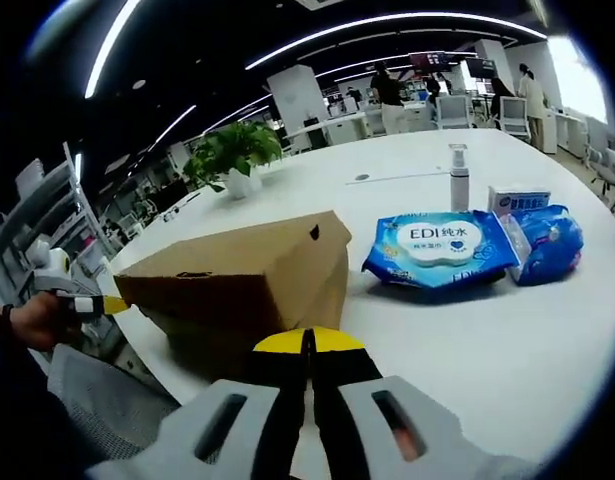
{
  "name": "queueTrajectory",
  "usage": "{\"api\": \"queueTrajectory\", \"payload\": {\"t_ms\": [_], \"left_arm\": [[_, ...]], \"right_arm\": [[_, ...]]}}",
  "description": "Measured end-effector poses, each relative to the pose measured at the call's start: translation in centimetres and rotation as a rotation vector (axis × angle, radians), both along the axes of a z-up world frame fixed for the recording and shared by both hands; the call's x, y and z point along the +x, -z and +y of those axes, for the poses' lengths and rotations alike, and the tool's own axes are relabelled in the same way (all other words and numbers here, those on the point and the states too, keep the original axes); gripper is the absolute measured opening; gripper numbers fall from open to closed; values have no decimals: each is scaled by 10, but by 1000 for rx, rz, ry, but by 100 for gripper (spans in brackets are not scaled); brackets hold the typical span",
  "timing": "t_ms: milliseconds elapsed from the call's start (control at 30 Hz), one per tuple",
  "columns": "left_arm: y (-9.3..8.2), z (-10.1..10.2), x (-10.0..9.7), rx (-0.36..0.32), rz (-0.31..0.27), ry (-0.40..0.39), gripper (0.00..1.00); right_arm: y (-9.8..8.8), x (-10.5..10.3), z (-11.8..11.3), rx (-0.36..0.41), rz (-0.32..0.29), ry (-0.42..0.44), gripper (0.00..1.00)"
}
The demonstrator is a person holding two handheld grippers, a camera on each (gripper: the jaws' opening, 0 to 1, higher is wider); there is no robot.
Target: Operate the shoe box by opening the lid, removing the specified soft item, and placing it in the target area until the item is outside and the box remains undamaged.
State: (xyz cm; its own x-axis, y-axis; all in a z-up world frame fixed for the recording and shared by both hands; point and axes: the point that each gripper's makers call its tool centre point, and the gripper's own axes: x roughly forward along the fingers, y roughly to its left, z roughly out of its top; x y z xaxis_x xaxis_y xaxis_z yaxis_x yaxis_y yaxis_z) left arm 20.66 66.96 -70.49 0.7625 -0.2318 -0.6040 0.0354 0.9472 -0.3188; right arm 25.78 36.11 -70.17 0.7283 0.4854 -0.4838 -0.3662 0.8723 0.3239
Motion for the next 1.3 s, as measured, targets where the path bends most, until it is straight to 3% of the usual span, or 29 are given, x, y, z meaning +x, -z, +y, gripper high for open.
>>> {"api": "queueTrajectory", "payload": {"t_ms": [300, 600, 800, 933, 1133, 1300], "left_arm": [[-1, 1, 0, -1, -2, -1, 18], [-10, 8, 0, -4, -5, -11, 18], [-19, 16, 2, -46, -29, -46, 21], [-26, 10, 10, -70, -49, -38, 25], [-26, -5, 20, -108, -49, -16, 26], [-11, -18, 22, -93, -6, 44, 25]], "right_arm": [[-1, 0, 2, 12, 1, -1, 0], [-17, 6, -3, 36, -23, 9, 0], [-26, 7, -3, 86, -33, 12, 5], [-26, 5, 6, 100, -8, -21, 15], [-22, 6, 18, 103, 12, -46, 16], [-12, 6, 22, 107, 41, -50, 20]]}}
